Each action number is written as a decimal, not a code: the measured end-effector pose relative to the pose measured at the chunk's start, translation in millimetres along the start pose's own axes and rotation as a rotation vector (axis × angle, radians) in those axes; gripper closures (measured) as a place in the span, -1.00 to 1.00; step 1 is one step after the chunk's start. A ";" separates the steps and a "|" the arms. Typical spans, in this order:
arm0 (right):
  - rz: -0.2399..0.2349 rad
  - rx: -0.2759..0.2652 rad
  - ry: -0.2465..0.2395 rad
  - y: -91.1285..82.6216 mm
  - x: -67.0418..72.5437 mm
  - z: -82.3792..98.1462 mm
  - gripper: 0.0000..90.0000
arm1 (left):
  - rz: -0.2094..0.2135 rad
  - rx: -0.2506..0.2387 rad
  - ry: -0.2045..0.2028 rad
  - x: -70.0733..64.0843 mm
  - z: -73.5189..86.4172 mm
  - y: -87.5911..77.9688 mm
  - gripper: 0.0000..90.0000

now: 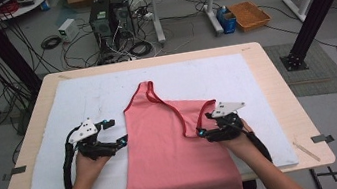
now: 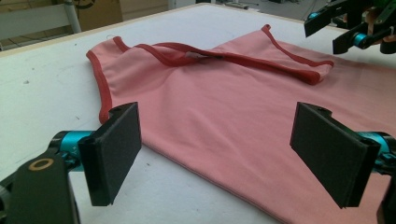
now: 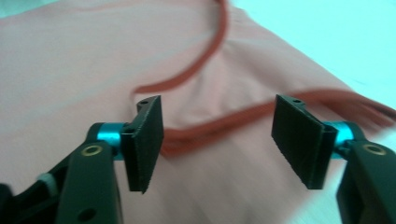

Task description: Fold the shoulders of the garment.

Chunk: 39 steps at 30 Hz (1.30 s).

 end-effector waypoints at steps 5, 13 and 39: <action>0.043 -0.007 0.038 -17.6 -14.6 9.3 -0.34 | -0.001 0.004 -0.001 0.7 0.0 -0.1 -0.63; 0.107 -0.075 0.065 -33.2 -36.3 15.3 -0.43 | -0.004 0.006 0.005 0.0 0.1 0.4 -0.63; 0.096 -0.110 0.155 -38.9 -56.5 27.9 -0.56 | 0.014 -0.002 0.001 0.1 -0.1 -0.6 -0.63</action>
Point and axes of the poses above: each handheld gripper's, and its own axes: y roughly forward along the jaws, z roughly out of its underside, x roughly to its left, the point moved 4 cm from there along y, roughly forward along the jaws, and after that the axes turned 13 degrees about -x, right-handed, at the moved point
